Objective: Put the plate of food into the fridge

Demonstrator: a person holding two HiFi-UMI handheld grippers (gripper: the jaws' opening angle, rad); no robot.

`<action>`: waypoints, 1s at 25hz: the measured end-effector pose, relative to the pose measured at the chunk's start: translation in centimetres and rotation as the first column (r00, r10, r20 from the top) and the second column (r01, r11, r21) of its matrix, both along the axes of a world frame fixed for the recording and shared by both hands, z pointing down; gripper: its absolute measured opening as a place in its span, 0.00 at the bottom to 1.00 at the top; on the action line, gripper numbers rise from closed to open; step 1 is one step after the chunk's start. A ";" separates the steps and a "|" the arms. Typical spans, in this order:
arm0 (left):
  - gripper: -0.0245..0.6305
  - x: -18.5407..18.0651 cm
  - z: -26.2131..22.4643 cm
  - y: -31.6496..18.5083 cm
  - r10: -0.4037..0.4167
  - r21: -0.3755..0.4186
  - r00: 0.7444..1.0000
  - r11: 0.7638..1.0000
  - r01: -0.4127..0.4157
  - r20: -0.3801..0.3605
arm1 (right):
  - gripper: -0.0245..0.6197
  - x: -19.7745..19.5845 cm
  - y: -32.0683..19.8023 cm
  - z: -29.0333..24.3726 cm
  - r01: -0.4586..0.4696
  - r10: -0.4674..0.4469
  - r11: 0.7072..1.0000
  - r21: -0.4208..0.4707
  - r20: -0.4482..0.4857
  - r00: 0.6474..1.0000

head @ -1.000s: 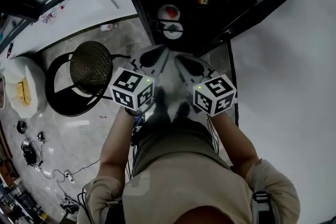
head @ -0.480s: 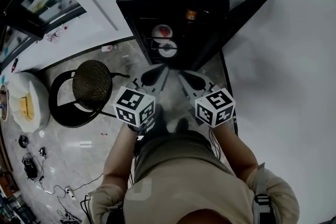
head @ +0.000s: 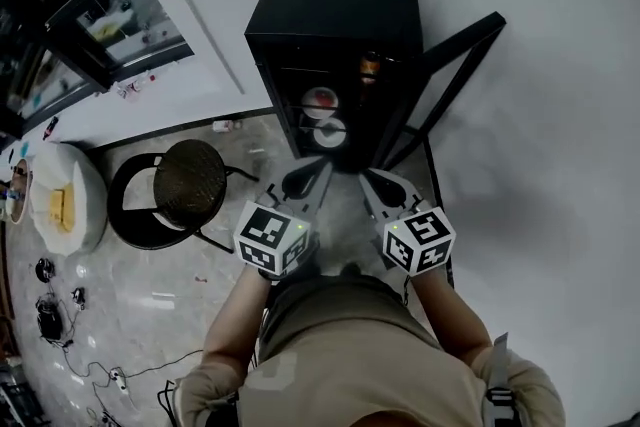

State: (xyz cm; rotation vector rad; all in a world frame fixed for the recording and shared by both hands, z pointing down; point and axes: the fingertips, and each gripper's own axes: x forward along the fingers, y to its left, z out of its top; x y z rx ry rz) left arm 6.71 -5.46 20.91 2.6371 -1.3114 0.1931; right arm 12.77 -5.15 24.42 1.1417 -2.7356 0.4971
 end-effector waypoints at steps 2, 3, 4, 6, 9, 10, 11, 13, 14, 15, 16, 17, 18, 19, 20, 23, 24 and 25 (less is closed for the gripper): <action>0.05 0.2 -0.7 1.0 -0.020 0.023 1.000 1.000 0.020 0.009 | 0.09 0.8 0.8 -0.5 -0.008 0.008 1.000 0.010 0.004 1.000; 0.05 0.3 -0.9 1.5 -0.026 0.027 1.000 0.999 0.026 0.010 | 0.09 1.1 1.2 -0.7 -0.011 0.011 1.000 0.011 0.007 1.000; 0.05 0.4 -1.2 2.0 -0.030 0.026 1.000 0.999 0.029 0.009 | 0.09 1.3 1.5 -1.0 -0.012 0.012 1.000 0.013 0.011 1.000; 0.05 0.2 -1.6 2.5 -0.039 0.021 0.999 0.999 0.039 0.004 | 0.09 1.4 1.7 -1.4 -0.006 0.006 1.000 0.024 0.018 1.000; 0.05 -0.3 -1.6 3.4 -0.062 0.011 0.998 0.998 0.063 -0.004 | 0.09 1.1 2.1 -1.5 0.008 -0.009 0.999 0.044 0.025 1.000; 0.05 -0.5 -1.3 3.8 -0.071 0.005 0.997 0.997 0.071 -0.002 | 0.08 1.0 2.3 -1.3 0.011 -0.012 0.999 0.046 0.026 1.000; 0.05 -0.7 -1.0 4.1 -0.080 -0.001 0.997 0.997 0.080 0.002 | 0.08 0.9 2.6 -1.1 0.013 -0.015 0.999 0.045 0.028 1.000; 0.05 -1.1 -0.4 4.6 -0.098 -0.012 0.995 0.995 0.098 0.011 | 0.08 0.5 2.9 -0.5 0.025 -0.026 0.999 0.039 0.030 0.999; 0.05 -1.3 -0.2 4.8 -0.106 -0.015 0.994 0.994 0.106 0.014 | 0.08 0.3 2.9 -0.2 0.032 -0.033 0.999 0.036 0.030 0.999; 0.05 -1.5 -0.1 4.8 -0.114 -0.017 0.993 0.993 0.114 0.015 | 0.08 0.1 3.0 -0.1 0.040 -0.041 0.998 0.037 0.027 0.999; 0.05 -1.8 0.0 4.8 -0.125 -0.015 0.992 0.992 0.125 0.012 | 0.08 -0.1 2.9 -0.1 0.047 -0.048 0.998 0.041 0.024 0.999; 0.05 -2.1 -0.2 4.8 -0.138 -0.012 0.990 0.990 0.138 0.005 | 0.08 -0.3 2.9 -0.2 0.052 -0.053 0.998 0.047 0.019 0.998; 0.05 -2.5 -0.4 4.8 -0.149 -0.008 0.989 0.989 0.149 -0.005 | 0.08 -0.4 3.0 -0.3 0.055 -0.056 0.997 0.053 0.015 0.998; 0.05 -2.8 -0.7 4.9 -0.158 -0.004 0.987 0.987 0.158 -0.015 | 0.08 -0.6 3.1 -0.6 0.057 -0.058 0.997 0.058 0.010 0.998; 0.05 -3.0 -1.0 5.0 -0.163 -0.001 0.986 0.987 0.164 -0.021 | 0.08 -0.8 3.3 -0.8 0.060 -0.060 0.996 0.062 0.004 0.998; 0.05 -3.8 -1.7 5.0 -0.172 0.006 0.985 0.985 0.172 -0.022 | 0.08 -1.8 3.4 -1.0 0.076 -0.075 0.995 0.064 -0.012 0.997; 0.05 -4.1 -1.7 4.8 -0.176 0.008 0.984 0.984 0.176 -0.022 | 0.08 -2.2 3.2 -0.9 0.083 -0.082 0.995 0.063 -0.019 0.996; 0.05 -4.4 -1.6 4.7 -0.180 0.008 0.983 0.984 0.180 -0.023 | 0.08 -2.6 3.0 -0.6 0.090 -0.089 0.994 0.064 -0.028 0.996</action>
